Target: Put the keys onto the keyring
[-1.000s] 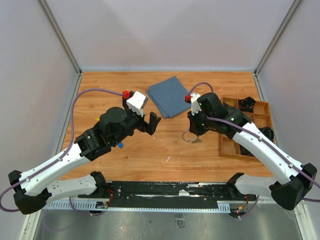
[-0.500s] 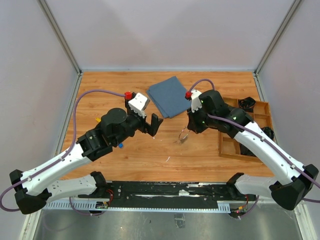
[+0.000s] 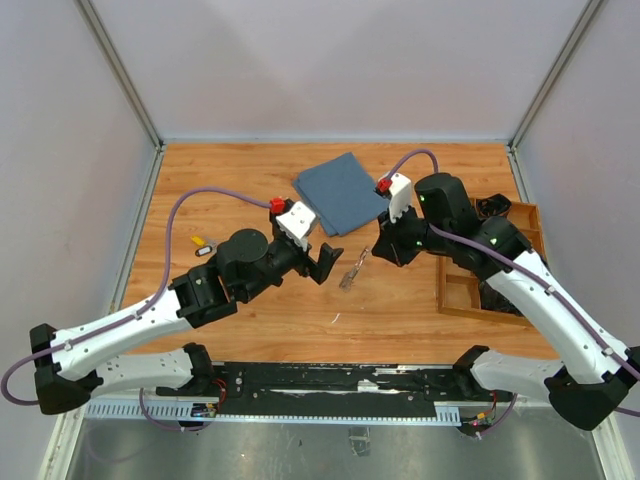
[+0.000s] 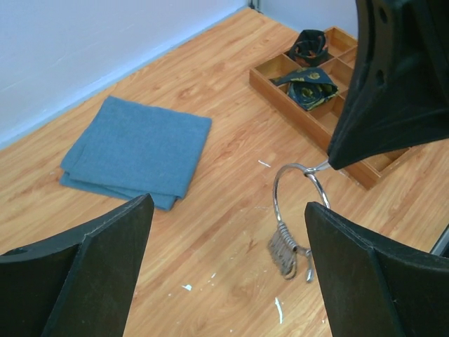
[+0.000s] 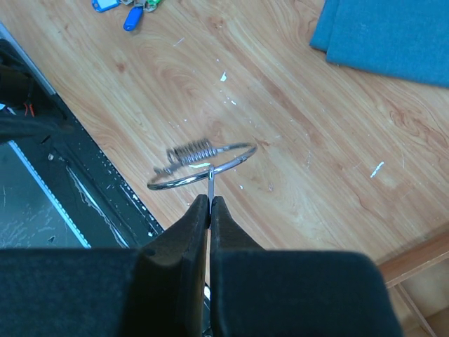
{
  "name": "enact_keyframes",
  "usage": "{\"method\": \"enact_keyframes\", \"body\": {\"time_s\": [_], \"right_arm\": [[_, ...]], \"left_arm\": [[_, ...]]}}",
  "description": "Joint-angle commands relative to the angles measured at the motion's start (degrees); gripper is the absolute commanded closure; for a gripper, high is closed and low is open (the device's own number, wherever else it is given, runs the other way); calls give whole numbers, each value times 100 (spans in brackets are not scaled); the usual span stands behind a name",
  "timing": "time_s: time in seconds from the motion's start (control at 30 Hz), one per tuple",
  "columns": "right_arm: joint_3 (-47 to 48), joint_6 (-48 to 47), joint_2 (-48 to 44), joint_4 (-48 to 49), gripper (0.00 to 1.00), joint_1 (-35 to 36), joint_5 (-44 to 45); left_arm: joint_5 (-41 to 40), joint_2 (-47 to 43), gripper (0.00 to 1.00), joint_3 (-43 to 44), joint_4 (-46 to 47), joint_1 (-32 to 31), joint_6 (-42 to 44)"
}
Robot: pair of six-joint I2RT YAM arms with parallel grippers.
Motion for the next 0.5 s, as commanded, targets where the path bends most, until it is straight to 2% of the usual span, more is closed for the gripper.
{"method": "enact_keyframes", "body": {"time_s": [0.0, 0.47], "right_arm": [[450, -265, -59, -299, 100, -1, -302], [1349, -293, 237, -1138, 99, -1, -289]], "left_arm": [[-511, -6, 6, -180, 739, -352, 409], [-648, 33, 7, -465, 1976, -845, 1404]]}}
